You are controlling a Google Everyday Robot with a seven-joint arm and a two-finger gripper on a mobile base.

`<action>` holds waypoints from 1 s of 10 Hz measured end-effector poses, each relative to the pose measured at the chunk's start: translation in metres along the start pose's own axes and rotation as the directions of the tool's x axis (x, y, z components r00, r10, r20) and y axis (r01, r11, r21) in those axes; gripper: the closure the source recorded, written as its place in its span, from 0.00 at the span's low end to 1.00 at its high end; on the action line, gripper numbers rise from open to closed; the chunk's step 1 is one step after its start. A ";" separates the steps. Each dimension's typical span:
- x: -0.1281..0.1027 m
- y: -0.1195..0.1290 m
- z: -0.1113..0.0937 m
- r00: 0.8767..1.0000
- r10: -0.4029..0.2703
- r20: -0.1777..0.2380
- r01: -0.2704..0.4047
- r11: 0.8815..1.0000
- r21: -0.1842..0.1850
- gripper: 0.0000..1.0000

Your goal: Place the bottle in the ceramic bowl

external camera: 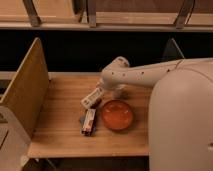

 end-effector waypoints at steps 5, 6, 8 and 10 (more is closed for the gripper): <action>-0.001 -0.001 0.001 1.000 -0.003 0.001 0.003 1.000 0.007 1.00; -0.001 -0.001 0.001 1.000 -0.002 0.001 0.002 1.000 0.007 1.00; -0.001 -0.001 0.001 1.000 -0.003 0.001 0.003 1.000 0.007 1.00; -0.001 -0.001 0.001 1.000 -0.002 0.001 0.002 1.000 0.007 1.00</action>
